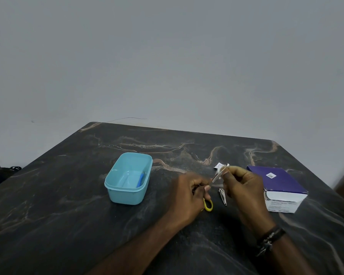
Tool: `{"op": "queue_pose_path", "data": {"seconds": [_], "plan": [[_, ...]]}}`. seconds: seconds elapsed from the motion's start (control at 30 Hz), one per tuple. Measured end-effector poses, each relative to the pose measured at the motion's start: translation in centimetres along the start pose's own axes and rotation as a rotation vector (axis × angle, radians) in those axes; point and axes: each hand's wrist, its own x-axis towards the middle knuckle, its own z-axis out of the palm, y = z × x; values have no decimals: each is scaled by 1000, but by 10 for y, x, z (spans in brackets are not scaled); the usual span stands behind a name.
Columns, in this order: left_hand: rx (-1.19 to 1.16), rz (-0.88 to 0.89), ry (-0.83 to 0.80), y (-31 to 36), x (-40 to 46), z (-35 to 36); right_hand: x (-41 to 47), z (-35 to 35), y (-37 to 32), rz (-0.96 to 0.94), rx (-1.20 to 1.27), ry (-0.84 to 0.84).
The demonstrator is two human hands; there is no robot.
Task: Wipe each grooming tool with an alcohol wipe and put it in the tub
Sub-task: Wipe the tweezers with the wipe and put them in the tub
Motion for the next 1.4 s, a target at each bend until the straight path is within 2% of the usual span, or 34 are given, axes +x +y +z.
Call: {"op": "queue_pose_path", "data": {"seconds": [0.13,0.33,0.43,0.5,0.73,0.83,1.0,1.17,1.27,1.4], "plan": [[31,5,-3,-5,-1,3,1,-1,0,-15,44,67],[18,-8,53,-9,0,0,-2,2,0,36,-41,-149],[34,-11,70,-11,1,-1,-5,3,-3,43,-55,-206],[38,4,69,-10,1,0,-4,3,-3,38,-57,-181],[54,25,8,-6,-2,3,4,-3,-2,24,88,57],[61,14,8,-5,-3,3,3,-2,-2,37,91,54],[46,-10,47,-7,-1,2,-1,2,2,77,11,-102],[42,-5,85,-9,0,1,-2,3,0,99,-18,-171],[45,-7,79,-8,0,2,-2,4,1,73,-5,-113],[30,-11,31,-6,-1,4,4,-2,3,28,84,61]]}}
